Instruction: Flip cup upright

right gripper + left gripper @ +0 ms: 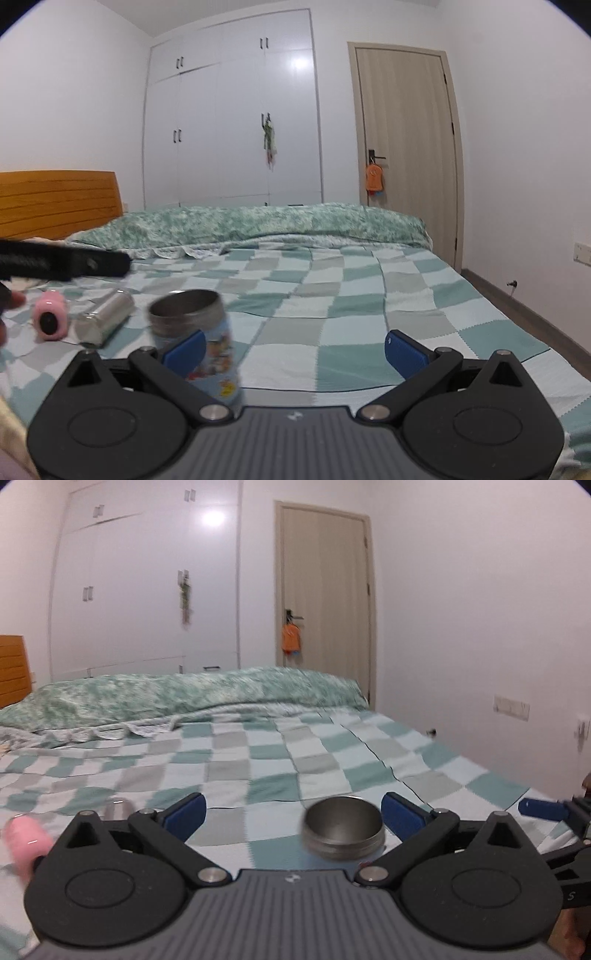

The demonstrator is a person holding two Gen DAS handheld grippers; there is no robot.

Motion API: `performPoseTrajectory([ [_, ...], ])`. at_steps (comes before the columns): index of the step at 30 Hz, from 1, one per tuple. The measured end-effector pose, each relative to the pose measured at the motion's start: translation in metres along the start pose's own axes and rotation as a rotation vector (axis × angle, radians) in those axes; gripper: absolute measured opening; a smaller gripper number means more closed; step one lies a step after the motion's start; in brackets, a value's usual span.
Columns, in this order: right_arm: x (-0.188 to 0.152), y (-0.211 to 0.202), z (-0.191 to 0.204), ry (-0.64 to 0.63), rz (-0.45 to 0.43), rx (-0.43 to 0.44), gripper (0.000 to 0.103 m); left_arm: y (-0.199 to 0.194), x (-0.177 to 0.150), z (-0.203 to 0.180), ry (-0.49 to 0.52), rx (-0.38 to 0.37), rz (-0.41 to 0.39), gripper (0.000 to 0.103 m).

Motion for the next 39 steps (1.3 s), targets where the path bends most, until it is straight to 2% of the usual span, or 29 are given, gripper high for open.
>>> performPoseTrajectory([
  [4, -0.003, -0.023, 0.031, -0.01, -0.009, 0.023, 0.103, -0.041, -0.012, 0.041, -0.025, 0.041, 0.011, 0.103],
  [10, -0.025, -0.046, 0.074, -0.063, -0.007, 0.041, 0.103, -0.084, -0.056, 0.089, -0.029, 0.112, 0.074, 0.103],
  [15, -0.048, -0.059, 0.098, -0.11, -0.009, 0.036, 0.103, -0.11, -0.094, 0.115, -0.097, 0.183, 0.061, 0.103],
  [23, -0.078, -0.072, 0.116, -0.178, -0.044, -0.026, 0.103, -0.12, -0.137, 0.115, -0.069, 0.242, -0.016, 0.103],
  [27, -0.079, -0.077, 0.115, -0.17, -0.09, -0.045, 0.103, -0.114, -0.152, 0.113, -0.047, 0.274, -0.054, 0.103],
  [39, -0.079, -0.086, 0.119, -0.187, -0.161, -0.035, 0.103, -0.119, -0.156, 0.115, -0.069, 0.264, -0.087, 0.103],
])
Point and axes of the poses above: each gripper's, at about its wrist camera, not at the fingertips, and y roughly the way its jaws point, z to its left, x to its top, the point moved 7 cm from there along y, roughly the way its jaws point, and after that the axes turned 8 degrees about x, right-handed, at the moved point
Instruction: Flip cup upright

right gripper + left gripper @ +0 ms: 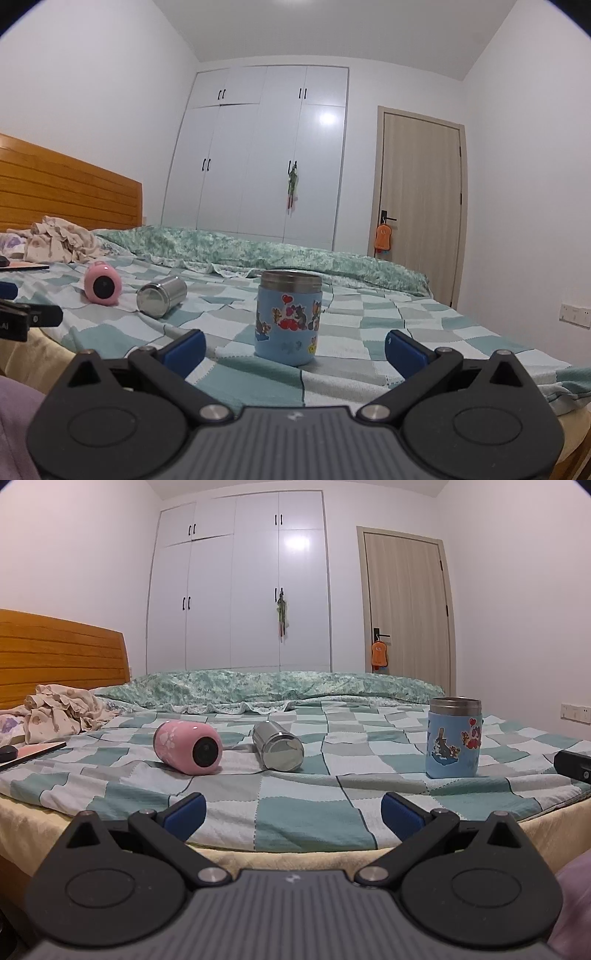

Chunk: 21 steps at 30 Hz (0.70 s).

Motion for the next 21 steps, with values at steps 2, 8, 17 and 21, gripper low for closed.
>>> performPoseTrajectory([
  [2, 0.0002, 0.0001, 0.0003, -0.001, 0.0, 0.0, 0.103, -0.0002, 0.0003, 0.0004, -0.001, -0.001, -0.002, 0.103],
  [8, -0.0001, 0.0004, 0.002, -0.006, -0.001, 0.003, 0.103, 0.0003, 0.0002, -0.0006, 0.0, -0.008, -0.002, 0.103],
  [17, -0.0018, -0.0011, 0.0028, -0.007, -0.008, 0.005, 0.103, -0.0014, 0.0003, -0.002, 0.004, -0.011, -0.01, 0.103],
  [21, -0.0017, -0.0018, 0.0029, -0.01, -0.01, 0.005, 0.103, -0.0018, 0.0003, -0.0024, 0.003, -0.012, -0.014, 0.103],
])
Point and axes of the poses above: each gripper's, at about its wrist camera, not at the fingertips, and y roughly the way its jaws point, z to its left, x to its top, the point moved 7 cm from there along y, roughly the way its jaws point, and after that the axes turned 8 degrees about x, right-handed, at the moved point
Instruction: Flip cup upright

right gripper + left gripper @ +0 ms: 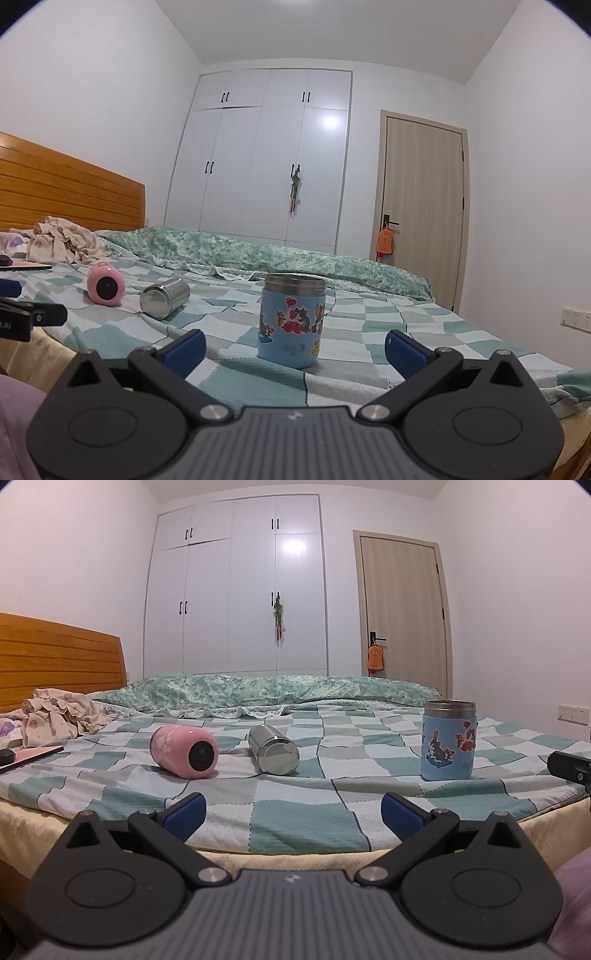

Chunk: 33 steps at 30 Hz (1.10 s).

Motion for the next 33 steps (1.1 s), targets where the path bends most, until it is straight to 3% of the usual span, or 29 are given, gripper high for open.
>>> performPoseTrajectory([
  [33, 0.0001, -0.0007, 0.0008, -0.006, -0.002, 0.002, 0.103, -0.005, 0.0031, -0.0004, -0.002, -0.011, -0.02, 0.103],
])
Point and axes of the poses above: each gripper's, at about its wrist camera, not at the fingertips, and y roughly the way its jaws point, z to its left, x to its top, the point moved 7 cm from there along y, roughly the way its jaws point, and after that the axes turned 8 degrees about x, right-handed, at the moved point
